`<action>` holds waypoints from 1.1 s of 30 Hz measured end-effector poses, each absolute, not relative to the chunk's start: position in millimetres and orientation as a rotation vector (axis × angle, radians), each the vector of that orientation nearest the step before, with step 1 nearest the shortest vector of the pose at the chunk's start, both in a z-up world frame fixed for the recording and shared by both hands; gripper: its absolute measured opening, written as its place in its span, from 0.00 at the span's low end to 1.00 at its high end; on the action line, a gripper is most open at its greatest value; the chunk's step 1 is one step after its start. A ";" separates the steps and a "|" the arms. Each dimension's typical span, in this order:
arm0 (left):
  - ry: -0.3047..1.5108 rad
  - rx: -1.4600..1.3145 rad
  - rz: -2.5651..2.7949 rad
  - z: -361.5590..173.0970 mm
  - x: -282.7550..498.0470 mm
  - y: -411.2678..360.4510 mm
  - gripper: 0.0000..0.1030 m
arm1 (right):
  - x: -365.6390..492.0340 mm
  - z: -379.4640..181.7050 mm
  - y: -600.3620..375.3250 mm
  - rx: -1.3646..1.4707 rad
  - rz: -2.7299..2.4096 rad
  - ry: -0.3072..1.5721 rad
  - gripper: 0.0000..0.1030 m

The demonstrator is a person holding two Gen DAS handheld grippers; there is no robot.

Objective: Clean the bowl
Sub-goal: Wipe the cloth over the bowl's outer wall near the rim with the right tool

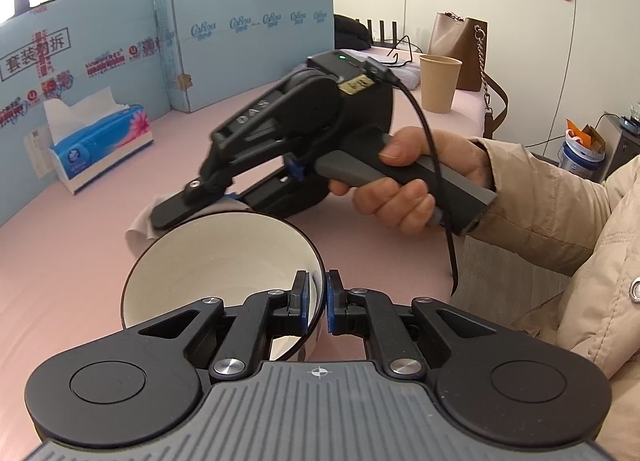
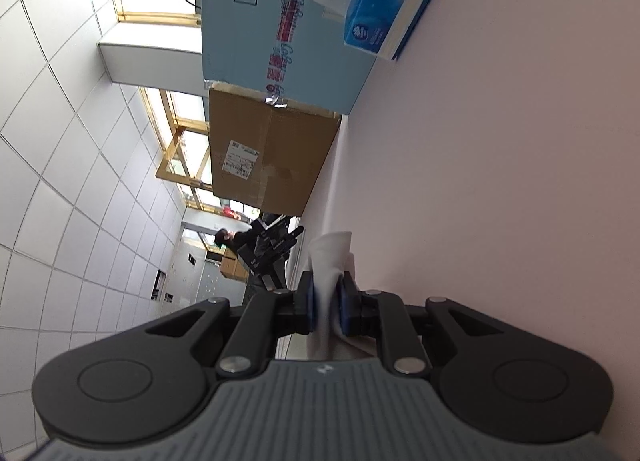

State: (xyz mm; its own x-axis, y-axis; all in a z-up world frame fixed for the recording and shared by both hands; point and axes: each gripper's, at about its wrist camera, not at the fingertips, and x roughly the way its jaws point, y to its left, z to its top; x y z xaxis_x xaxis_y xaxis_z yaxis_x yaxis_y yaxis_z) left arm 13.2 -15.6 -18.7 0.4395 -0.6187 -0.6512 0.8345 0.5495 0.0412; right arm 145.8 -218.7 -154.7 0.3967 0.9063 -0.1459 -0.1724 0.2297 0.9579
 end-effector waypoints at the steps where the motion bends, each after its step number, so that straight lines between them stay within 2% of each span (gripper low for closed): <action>1: 0.631 0.385 -0.931 -18.9 13.5 -15.4 0.13 | 147.8 -154.3 -216.5 1.069 0.890 0.862 0.16; 13: 0.638 0.372 -0.922 -19.6 14.9 -15.1 0.16 | 168.7 -151.9 -191.3 0.966 0.974 0.950 0.16; 33: 0.629 0.325 -0.863 -19.9 12.2 -14.9 0.20 | 113.1 -157.5 -263.4 1.101 0.849 0.803 0.16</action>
State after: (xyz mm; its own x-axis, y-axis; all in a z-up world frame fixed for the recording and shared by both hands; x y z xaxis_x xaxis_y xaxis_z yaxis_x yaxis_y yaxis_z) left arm 12.2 -14.9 -19.9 0.4871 -0.6026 -0.6322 0.7864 0.6175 0.0172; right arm 113.1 -263.4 -157.5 0.4514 0.8836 -0.1248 -0.1737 0.2242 0.9589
